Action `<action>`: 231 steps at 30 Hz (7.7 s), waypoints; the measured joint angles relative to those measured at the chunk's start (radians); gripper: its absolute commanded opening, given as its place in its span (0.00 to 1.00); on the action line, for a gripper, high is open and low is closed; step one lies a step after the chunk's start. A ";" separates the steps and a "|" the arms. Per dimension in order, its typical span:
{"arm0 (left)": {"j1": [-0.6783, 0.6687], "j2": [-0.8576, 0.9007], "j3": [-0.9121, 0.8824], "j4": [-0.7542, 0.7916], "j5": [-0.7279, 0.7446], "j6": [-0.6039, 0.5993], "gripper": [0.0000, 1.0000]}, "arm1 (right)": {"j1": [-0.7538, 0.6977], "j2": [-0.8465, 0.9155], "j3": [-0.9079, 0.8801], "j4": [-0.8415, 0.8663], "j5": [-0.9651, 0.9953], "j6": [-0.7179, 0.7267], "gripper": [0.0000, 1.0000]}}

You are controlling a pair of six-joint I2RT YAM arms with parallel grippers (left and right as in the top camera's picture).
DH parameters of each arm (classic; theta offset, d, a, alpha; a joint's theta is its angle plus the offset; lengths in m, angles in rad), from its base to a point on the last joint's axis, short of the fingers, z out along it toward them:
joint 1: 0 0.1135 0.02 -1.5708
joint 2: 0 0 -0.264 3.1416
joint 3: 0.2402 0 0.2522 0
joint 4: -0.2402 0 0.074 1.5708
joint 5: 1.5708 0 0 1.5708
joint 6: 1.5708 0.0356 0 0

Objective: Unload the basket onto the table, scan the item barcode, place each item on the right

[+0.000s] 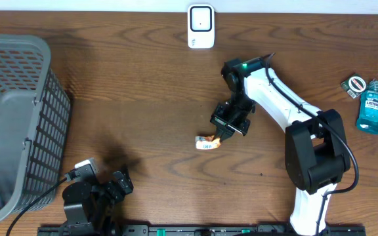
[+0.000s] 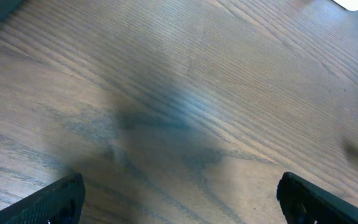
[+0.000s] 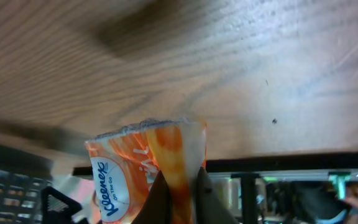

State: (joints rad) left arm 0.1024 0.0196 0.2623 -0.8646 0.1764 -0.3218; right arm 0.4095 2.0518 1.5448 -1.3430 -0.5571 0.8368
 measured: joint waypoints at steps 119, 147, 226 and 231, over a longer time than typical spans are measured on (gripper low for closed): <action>0.000 0.000 0.000 -0.001 0.000 0.000 0.98 | -0.700 -1.021 -0.065 0.515 0.479 -0.444 0.99; 0.000 0.000 0.000 -0.001 0.000 0.000 0.98 | -0.660 -1.559 -0.069 0.052 0.513 -0.470 0.99; 0.000 0.000 -0.001 0.012 0.001 0.000 0.98 | -0.428 -2.040 -1.538 1.273 0.531 -0.712 0.99; 0.000 0.000 -0.021 0.319 0.031 0.000 0.98 | -0.428 -2.040 -1.538 1.272 0.532 -0.712 0.99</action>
State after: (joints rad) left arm 0.1024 0.0193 0.2409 -0.5453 0.2070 -0.3214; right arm -0.0181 0.0116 0.0067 -0.0708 -0.0254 0.1246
